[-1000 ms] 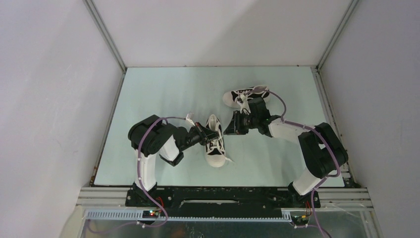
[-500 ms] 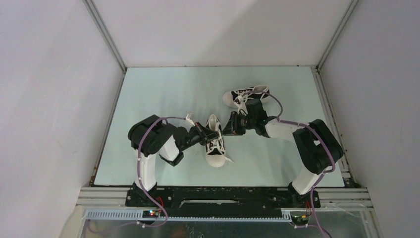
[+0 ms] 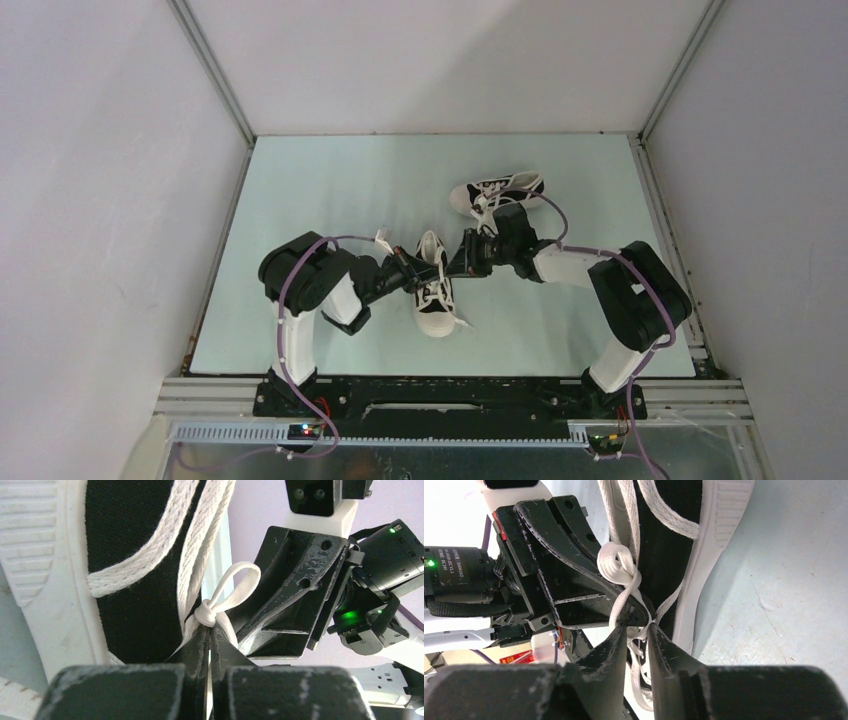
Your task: Tie the shoes
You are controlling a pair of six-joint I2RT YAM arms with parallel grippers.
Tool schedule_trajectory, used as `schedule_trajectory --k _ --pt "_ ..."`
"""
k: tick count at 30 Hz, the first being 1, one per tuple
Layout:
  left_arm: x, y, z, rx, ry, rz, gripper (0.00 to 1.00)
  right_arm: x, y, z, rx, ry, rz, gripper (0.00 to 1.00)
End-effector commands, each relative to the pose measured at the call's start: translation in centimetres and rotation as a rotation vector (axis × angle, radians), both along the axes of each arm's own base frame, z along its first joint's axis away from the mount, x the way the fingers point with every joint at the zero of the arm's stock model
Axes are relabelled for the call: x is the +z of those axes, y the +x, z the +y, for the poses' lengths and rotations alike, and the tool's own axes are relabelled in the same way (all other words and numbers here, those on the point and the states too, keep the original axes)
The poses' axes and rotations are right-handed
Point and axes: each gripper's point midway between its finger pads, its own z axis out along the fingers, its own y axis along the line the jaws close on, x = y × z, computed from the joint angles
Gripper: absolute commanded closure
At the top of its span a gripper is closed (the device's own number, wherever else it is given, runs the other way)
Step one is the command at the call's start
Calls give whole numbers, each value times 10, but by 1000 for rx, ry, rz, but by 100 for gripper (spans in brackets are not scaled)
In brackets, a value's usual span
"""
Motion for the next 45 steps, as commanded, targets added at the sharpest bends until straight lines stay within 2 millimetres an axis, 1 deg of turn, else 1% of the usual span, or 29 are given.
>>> schedule_trajectory --k 1,2,3,5,8,10,15,16,17,18,19,20,21,22,23,24,25,29,31,34,35,36,37,38,39,40,41,42,45 --pt "8 3 -1 -3 -27 -37 100 8 -3 9 14 53 -4 83" --pt "8 3 0 -2 -26 -36 100 9 -2 9 12 56 -6 87" --pt "8 3 0 -1 -26 -36 100 10 -3 10 12 58 -7 94" --pt "7 3 0 0 -26 -36 100 12 -2 9 9 59 -13 100" --pt "8 2 1 3 -24 -39 99 13 -2 7 3 51 -16 100" --pt "8 2 3 9 -8 -44 97 13 0 5 -4 41 -26 100" --pt "2 -2 13 29 101 -53 92 13 4 2 -9 -3 -57 100" --pt "-2 -3 15 30 123 -40 91 13 6 1 -15 -12 -62 100" --pt "4 -3 15 30 130 -61 91 15 8 2 -11 -19 -70 100" --pt "-2 -4 17 30 155 -40 90 15 9 2 -13 -26 -77 100" --pt "3 -4 18 32 164 -63 90 17 11 2 -11 -33 -86 100" --pt "-3 -5 20 31 190 -40 90 17 12 3 -9 -45 -99 100" --pt "2 -5 21 35 198 -61 89 19 13 3 -7 -52 -103 100" --pt "-3 -7 23 32 221 -44 88 20 14 3 -8 -62 -115 100" --pt "3 -7 25 36 229 -66 87 21 15 4 -7 -67 -119 100" --pt "-3 -10 27 33 253 -45 86 22 16 4 -7 -72 -129 100" --pt "3 -10 29 38 264 -67 86 23 16 5 -4 -76 -133 100" --pt "3 -19 42 34 374 -68 82 26 16 5 -1 -86 -153 100" --pt "6 -26 47 19 430 -75 79 27 15 7 5 -88 -158 100" --pt "19 -36 59 17 517 -88 72 30 14 9 12 -87 -171 100" --pt "21 -35 65 37 558 -109 70 30 13 9 14 -91 -175 100" --pt "29 -38 70 46 582 -116 63 31 13 9 15 -93 -183 100" --pt "31 -34 78 81 621 -136 58 33 12 10 15 -97 -193 100" --pt "40 -34 83 101 635 -149 51 33 11 10 18 -100 -198 100" --pt "43 -29 89 132 662 -168 47 34 10 12 19 -102 -206 100" --pt "51 -25 90 146 671 -181 43 35 10 12 21 -101 -210 100" --pt "53 -23 92 151 696 -191 41 35 9 13 23 -101 -213 100" --pt "62 -16 89 152 702 -212 40 36 9 14 23 -102 -216 100" --pt "68 -4 80 127 736 -223 39 38 10 14 17 -102 -226 100"
